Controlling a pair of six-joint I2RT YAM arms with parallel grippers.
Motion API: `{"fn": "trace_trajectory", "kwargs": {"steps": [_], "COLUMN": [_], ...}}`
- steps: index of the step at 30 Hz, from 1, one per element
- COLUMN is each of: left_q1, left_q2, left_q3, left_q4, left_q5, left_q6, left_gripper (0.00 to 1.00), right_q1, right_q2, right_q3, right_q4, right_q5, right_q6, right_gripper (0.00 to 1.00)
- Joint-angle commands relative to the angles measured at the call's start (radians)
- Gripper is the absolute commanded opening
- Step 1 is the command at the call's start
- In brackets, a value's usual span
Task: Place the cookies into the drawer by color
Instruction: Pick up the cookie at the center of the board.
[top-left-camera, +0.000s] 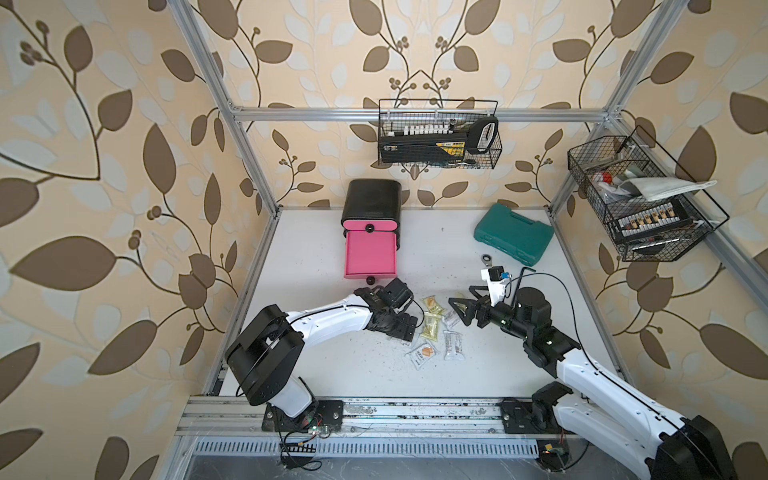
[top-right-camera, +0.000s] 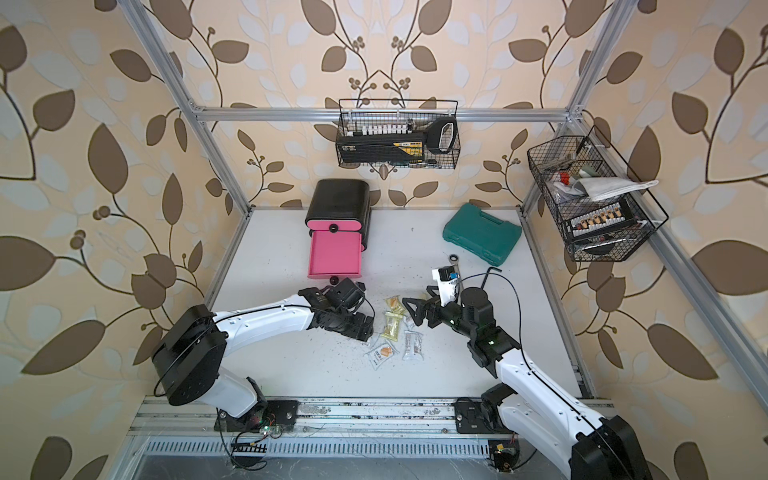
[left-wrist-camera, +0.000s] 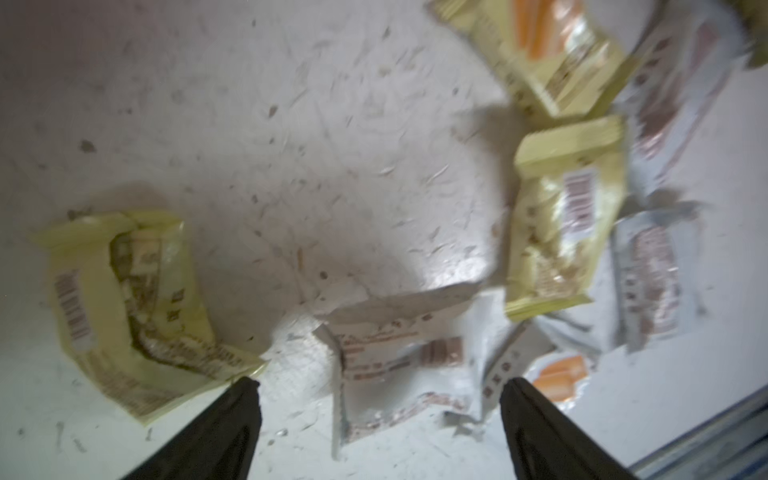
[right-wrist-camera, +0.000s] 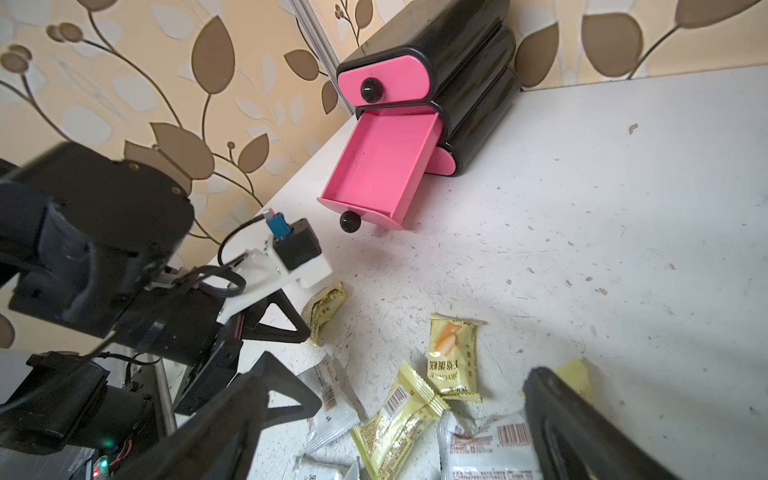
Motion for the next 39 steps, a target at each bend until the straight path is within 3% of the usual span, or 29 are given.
{"fn": "trace_trajectory", "kwargs": {"steps": [1,6,10,12,23,28,32,39], "left_q1": [-0.011,-0.011,-0.010,-0.011,-0.010,0.009,0.075,0.302], "left_q2": [-0.021,0.036,0.074,0.084,0.030,-0.067,-0.162,-0.247], "left_q3": [-0.020,-0.062,-0.077,-0.083,-0.097,-0.039,0.006,0.070], "left_q4": [0.029,0.151,0.208,0.212,0.235,0.192,0.164,0.174], "left_q5": [-0.024,0.078,0.093,0.096,0.098,0.079,0.092,0.177], "left_q6": [-0.034,-0.085,-0.130,-0.145,-0.195,-0.192,-0.178,-0.163], "left_gripper": [0.98,0.93,0.65,0.55,0.14,0.09,0.09,0.10], "right_q1": [0.007,0.007,0.007,0.008,0.008,0.008,0.010,0.009], "right_q2": [0.010,0.012,0.006,0.009,-0.002,0.002,0.003,0.003], "right_q3": [0.030,0.030,0.027,0.028,0.027,0.028,0.030,0.028], "right_q4": [0.019,0.018,0.018,0.019,0.016,0.016,0.016,0.018], "right_q5": [0.008,0.008,0.016,0.013,0.015,0.014,0.013,0.016], "right_q6": [-0.010,-0.010,-0.011,-0.010,-0.011,-0.011,-0.009,-0.011], "right_gripper": [0.99,0.99,0.99,0.99,0.99,0.99,0.99,0.99]}}
